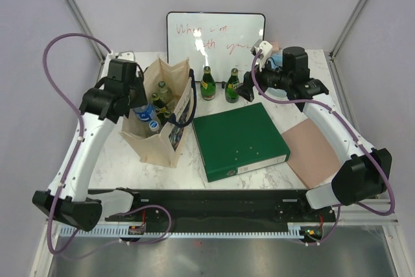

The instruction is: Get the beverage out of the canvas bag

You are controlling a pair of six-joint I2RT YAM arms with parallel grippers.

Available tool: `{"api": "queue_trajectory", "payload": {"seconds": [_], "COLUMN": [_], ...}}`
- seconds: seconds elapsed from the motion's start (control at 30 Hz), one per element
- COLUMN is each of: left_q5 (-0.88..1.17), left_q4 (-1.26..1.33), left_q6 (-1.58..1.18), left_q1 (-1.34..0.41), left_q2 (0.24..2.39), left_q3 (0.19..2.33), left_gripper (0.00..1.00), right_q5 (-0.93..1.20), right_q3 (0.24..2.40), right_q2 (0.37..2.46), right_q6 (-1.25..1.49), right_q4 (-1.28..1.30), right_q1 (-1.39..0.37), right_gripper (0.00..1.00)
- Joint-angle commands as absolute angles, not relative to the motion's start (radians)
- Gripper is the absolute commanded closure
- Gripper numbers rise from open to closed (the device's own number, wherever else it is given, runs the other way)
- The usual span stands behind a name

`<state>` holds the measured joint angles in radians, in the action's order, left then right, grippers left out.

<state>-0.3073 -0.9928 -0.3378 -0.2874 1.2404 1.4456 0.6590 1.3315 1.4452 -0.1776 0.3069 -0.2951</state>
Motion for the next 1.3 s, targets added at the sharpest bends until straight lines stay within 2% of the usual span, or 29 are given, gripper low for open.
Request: {"api": "queue_trajectory", "payload": {"seconds": [0.0,0.63,1.0,1.27], "left_q5": [-0.356,-0.367,-0.482,-0.529], "left_q4": [-0.942,-0.931,-0.687,-0.582], "left_q6": [-0.27,-0.187,-0.124,-0.066], "left_q1": [-0.285,-0.285,-0.285,-0.276], "left_q2": [1.161,1.333,1.408,1.558], "left_q3": [1.621,2.215,2.24,2.338], "left_gripper": [0.98,0.98,0.98,0.98], "right_q5": [0.701,0.706,0.706,0.698], "right_q3": [1.371,1.364,1.345,1.313], "right_q2": [1.419,1.419,1.425,1.401], "right_q6": [-0.156,-0.16,-0.17,-0.184], "right_q4": [0.282,0.279,0.279,0.279], "right_q1": [-0.293,-0.295,-0.295,-0.295], "right_gripper": [0.02,0.02,0.02,0.02]}}
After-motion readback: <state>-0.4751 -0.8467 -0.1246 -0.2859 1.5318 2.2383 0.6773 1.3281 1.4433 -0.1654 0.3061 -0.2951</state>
